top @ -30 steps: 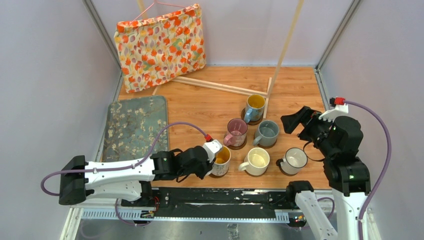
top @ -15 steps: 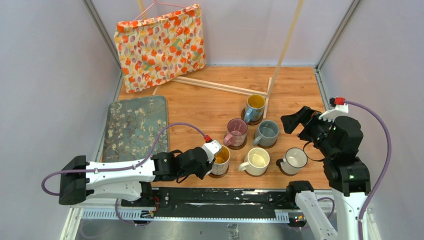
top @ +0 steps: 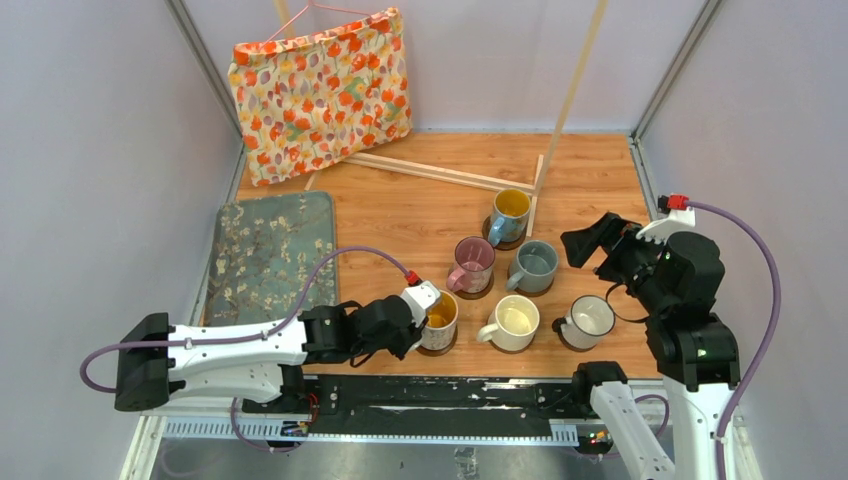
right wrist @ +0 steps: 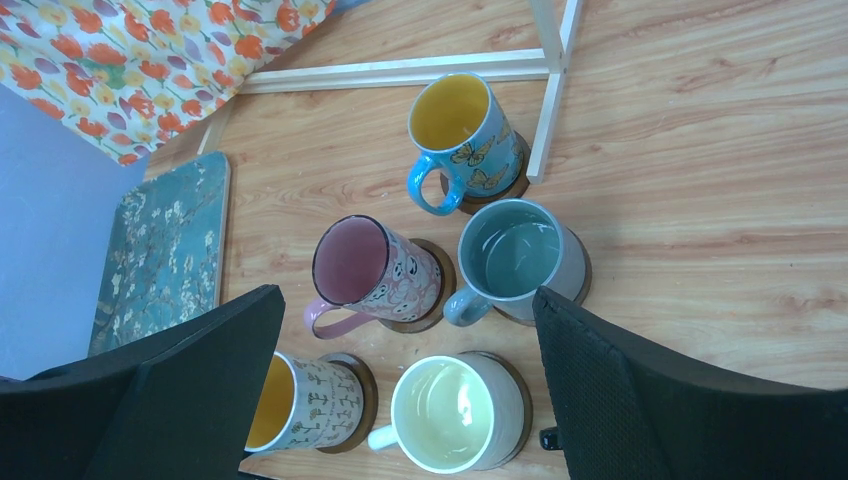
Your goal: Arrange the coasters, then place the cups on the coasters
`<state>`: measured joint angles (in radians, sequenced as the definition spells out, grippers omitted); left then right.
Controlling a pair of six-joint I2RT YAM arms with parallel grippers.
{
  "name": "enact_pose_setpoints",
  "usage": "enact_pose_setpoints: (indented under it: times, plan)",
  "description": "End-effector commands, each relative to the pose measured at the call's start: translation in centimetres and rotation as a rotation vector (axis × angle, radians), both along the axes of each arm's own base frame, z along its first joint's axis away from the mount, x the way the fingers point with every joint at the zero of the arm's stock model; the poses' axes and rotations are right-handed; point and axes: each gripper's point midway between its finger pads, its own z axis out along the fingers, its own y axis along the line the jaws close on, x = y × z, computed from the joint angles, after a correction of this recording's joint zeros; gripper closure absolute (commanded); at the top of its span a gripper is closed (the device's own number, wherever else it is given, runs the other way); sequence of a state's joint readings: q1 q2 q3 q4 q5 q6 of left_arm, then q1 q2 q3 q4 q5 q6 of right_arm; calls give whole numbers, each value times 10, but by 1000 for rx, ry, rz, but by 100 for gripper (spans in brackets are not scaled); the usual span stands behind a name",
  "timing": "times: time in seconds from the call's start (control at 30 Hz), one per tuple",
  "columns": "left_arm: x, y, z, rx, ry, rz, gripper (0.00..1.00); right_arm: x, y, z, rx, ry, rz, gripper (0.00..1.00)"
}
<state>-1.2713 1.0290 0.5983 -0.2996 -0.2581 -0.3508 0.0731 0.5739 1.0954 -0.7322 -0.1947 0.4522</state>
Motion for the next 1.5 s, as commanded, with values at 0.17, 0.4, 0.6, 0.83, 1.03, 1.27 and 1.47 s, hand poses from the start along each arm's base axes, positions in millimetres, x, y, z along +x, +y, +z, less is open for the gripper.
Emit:
enact_pose_setpoints:
  times: [0.17,0.4,0.6,0.83,1.03,1.27,1.47]
  plan:
    - [3,-6,10,-50,-24,13,100,-1,6,-6,9,11,26,0]
    - [2,-7,7,-41,-17,10,100,-1,5,-6,9,11,25,0]
    - [2,-6,6,-39,-14,11,99,-1,6,-6,9,13,26,0]
    - [1,-5,5,-34,-13,9,98,-1,6,-6,11,12,26,0]
    - [2,-2,5,-30,-12,20,98,-1,6,-7,10,13,27,0]
    - [-1,2,1,-24,2,25,95,0,7,-9,16,18,31,0]
    - [-2,3,0,-20,11,27,85,0,7,-9,16,17,30,0]
